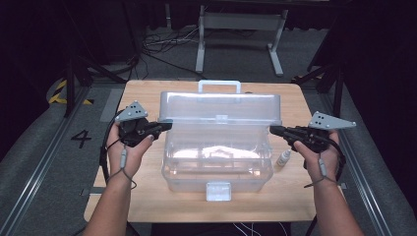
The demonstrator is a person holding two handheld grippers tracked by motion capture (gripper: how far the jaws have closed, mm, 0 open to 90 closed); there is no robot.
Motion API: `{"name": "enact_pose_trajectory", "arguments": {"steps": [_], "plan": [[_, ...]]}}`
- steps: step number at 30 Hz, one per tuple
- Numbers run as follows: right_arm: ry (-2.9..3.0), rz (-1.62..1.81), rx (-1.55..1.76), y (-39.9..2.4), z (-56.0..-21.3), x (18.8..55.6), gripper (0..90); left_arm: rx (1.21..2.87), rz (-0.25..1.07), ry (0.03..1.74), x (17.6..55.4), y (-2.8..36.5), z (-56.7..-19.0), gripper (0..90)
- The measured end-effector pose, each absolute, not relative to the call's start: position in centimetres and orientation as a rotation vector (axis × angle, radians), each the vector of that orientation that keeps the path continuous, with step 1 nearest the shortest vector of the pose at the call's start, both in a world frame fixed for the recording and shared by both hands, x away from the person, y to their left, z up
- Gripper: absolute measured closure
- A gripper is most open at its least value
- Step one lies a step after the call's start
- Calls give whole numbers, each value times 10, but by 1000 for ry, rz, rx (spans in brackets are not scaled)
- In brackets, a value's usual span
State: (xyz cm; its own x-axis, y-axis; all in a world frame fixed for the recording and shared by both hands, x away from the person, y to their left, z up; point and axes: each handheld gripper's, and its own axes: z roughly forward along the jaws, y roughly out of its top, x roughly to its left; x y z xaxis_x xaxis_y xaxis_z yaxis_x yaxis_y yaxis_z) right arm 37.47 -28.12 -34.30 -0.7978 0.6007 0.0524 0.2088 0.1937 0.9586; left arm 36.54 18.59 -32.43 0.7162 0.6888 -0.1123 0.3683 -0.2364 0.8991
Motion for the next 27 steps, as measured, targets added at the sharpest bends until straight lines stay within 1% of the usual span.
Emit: {"name": "enact_pose_trajectory", "arguments": {"steps": [11, 13, 14, 21, 27], "plan": [[2134, 1553, 759, -291, -338, 363, 900, 1860, 372, 812, 372, 186, -320, 898], [2138, 1547, 762, -293, -338, 361, 894, 1865, 373, 808, 372, 186, -319, 897], [2147, 1534, 780, -297, -338, 359, 870, 1869, 375, 804, 373, 186, -318, 898], [2130, 1509, 812, -309, -336, 352, 857, 1863, 367, 799, 377, 187, -317, 898], [2086, 1490, 841, -317, -335, 348, 820, 1851, 366, 796, 380, 188, -317, 897]]}}
